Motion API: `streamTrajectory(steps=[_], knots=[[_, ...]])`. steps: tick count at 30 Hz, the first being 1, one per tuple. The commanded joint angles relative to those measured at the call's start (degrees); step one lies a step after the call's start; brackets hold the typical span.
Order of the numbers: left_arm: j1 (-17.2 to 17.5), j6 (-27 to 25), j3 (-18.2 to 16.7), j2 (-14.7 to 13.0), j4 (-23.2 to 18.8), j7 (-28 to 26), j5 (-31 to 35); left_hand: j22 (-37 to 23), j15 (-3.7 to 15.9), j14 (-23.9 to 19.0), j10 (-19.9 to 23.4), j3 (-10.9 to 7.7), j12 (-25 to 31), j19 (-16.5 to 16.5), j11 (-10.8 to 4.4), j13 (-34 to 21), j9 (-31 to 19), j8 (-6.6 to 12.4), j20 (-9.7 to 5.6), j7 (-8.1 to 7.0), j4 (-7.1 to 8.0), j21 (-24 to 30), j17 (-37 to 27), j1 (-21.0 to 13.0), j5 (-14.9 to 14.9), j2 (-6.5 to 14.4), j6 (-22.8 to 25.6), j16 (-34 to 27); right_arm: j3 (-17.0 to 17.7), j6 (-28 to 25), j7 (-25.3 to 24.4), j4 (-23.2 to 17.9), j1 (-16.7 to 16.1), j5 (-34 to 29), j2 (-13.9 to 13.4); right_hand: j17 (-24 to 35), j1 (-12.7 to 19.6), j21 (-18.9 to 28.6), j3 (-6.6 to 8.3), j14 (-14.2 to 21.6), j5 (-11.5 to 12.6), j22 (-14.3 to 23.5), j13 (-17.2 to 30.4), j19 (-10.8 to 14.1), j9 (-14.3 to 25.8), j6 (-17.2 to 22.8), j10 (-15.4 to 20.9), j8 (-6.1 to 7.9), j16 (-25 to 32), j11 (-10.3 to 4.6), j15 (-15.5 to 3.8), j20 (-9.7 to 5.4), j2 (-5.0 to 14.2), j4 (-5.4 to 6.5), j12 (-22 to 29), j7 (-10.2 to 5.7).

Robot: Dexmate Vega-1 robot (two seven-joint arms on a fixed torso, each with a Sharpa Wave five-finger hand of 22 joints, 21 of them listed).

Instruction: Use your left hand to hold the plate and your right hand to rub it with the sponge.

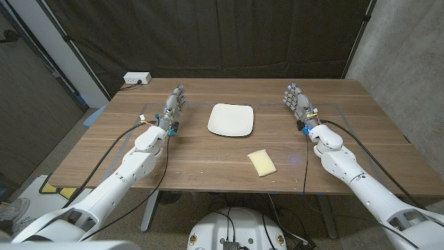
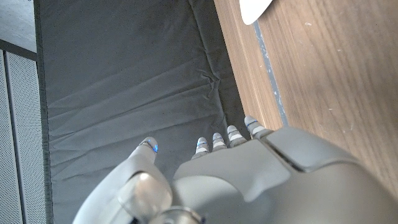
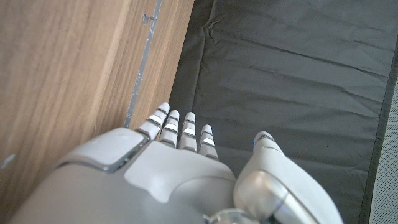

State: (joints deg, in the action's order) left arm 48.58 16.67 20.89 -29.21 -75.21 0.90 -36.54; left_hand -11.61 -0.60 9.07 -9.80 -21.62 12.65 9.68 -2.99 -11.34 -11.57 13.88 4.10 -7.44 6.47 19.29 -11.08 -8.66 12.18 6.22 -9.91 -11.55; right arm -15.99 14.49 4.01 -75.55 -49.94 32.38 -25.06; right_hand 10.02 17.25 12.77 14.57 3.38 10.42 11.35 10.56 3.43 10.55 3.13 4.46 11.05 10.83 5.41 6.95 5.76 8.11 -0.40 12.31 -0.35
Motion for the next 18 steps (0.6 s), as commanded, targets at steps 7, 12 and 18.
streamTrajectory(steps=[7, 12, 18], knots=[[-0.95, 1.62, 1.4, -2.35, -0.69, -0.6, 7.61, -0.24, 0.3, 0.3, -1.32, -0.76, -0.41, 1.42, -0.91, -0.08, 0.18, -0.74, 0.05, -1.36, -0.45, 0.18, -0.1, -1.38, -0.36, 0.08, -2.71, 0.08, 20.32, -7.51, 12.08, -3.38, -3.39, -19.63, 17.38, 0.12, 0.83, 0.19, 0.67, -0.59, 0.24, 0.32, 0.2, -0.24, 0.17, -0.37, -0.54, 0.04, -0.25, 0.02, 0.14, 0.5, -0.41, -0.5, -0.17, -0.45], [-3.27, 2.8, 3.92, -4.97, -0.73, -0.8, 14.66, -0.25, -0.07, -1.54, 0.86, -1.21, 0.23, 0.15, -0.65, 0.05, 0.31, 0.08, 0.78, -1.02, -0.81, 0.63, -0.02, -2.22, -0.57, 0.24, 0.03, -0.39, 23.06, -8.22, 14.04, -4.29, -3.65, -22.74, 20.13, 0.13, 0.86, 0.24, 0.81, -0.25, 0.25, 0.34, 0.19, -0.15, 0.17, 0.57, 0.32, 0.38, -0.16, 0.02, 0.23, 0.43, -0.36, -0.58, 0.16, -0.03], [-5.43, 4.25, 6.53, -7.39, -1.08, -2.08, 22.2, -0.25, 0.09, -2.6, 2.64, -1.7, 0.64, -0.41, -0.62, 0.13, 0.4, 0.7, 0.92, -0.49, -1.06, 0.81, 0.03, -2.99, -0.73, 0.55, 2.41, -0.53, 25.25, -8.57, 15.67, -4.88, -3.7, -25.21, 22.39, 0.16, 0.79, 0.26, 0.92, 0.06, 0.27, 0.36, 0.18, -0.12, 0.17, 1.16, 1.02, 0.54, -0.07, 0.12, 0.12, 0.49, -0.29, -0.58, 0.4, -0.05]])
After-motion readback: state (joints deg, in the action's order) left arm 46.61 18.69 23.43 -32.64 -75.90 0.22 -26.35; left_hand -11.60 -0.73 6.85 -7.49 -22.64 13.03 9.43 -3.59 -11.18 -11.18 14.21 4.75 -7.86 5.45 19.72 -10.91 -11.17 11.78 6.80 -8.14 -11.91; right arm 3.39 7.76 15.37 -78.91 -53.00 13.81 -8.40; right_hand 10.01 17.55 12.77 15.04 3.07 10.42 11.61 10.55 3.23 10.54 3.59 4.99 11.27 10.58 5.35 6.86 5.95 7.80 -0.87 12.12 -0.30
